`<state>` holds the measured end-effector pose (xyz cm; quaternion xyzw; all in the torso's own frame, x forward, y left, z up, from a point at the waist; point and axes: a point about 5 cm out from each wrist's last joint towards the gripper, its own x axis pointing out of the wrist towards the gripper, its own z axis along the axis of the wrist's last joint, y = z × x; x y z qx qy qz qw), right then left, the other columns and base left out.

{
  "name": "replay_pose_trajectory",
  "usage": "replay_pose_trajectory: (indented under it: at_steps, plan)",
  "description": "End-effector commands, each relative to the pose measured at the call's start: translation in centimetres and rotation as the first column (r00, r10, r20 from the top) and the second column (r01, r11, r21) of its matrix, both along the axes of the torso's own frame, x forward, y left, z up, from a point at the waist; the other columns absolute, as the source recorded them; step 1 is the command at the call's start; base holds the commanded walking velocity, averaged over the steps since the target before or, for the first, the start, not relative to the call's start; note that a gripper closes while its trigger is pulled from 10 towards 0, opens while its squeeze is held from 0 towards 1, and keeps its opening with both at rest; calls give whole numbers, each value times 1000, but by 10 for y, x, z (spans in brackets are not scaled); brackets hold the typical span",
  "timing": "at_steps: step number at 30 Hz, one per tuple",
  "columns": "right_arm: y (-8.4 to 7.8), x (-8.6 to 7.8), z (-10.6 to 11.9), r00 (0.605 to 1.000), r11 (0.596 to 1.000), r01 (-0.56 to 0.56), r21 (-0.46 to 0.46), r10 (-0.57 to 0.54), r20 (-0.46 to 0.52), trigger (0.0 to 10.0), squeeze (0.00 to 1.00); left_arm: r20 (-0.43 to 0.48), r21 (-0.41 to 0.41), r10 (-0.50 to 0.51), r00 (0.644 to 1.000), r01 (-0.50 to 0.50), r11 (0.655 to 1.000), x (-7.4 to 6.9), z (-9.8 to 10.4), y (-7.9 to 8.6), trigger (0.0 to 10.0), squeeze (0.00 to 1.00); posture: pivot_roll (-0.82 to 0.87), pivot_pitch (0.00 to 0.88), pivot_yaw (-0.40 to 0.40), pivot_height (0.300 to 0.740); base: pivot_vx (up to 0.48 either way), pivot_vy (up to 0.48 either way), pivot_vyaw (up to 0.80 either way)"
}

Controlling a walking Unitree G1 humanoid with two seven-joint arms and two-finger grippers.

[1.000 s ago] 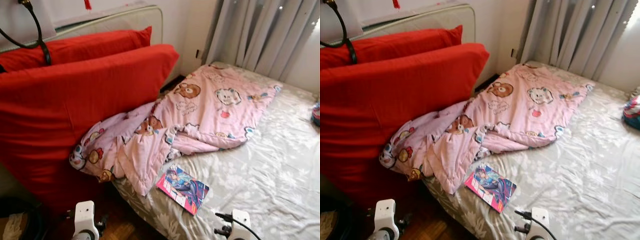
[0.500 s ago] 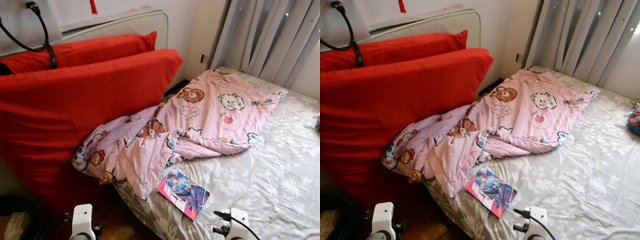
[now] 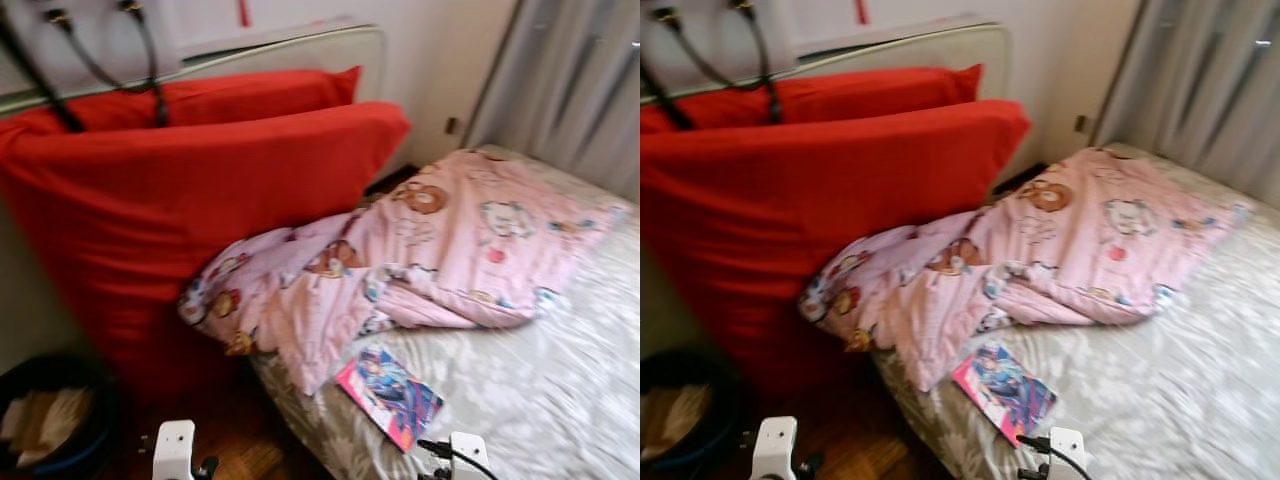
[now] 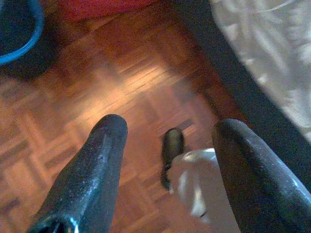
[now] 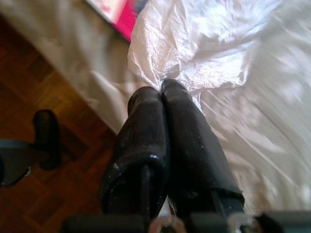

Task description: Clean up the room

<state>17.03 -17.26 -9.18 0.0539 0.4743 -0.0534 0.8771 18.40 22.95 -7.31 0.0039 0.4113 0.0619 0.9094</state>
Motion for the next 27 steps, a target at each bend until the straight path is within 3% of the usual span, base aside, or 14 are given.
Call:
replay_pose_trajectory:
  at_steps: [1, 12, 19, 27]
  plan:
    - [-3, -4, -1, 1000, 1000, 0, -5, 0, -4, 10000, 0, -19, -4, -13, 1000, 12, 1000, -3, -2, -1, 10000, 0, 67, 0, -54, 740, 0, 0, 800]
    - [2, -14, -6, 999, 999, -40, 12, 40, -25, 10000, 0, -32, 8, -12, 999, 12, 1000, -9, -4, 2, 10000, 0, 90, 0, -65, 740, 0, 0, 630]
    - [0, -15, -6, 999, 999, -34, 15, 34, -29, 10000, 0, -40, 2, -33, 999, 33, 999, -10, -5, 0, 10000, 0, 77, 0, -60, 740, 0, 0, 0]
    - [-1, -14, -5, 999, 1000, -22, 20, 22, -27, 10000, 0, -33, 7, -27, 999, 27, 1000, -8, -4, 1, 10000, 0, 95, 0, -66, 740, 0, 284, 0]
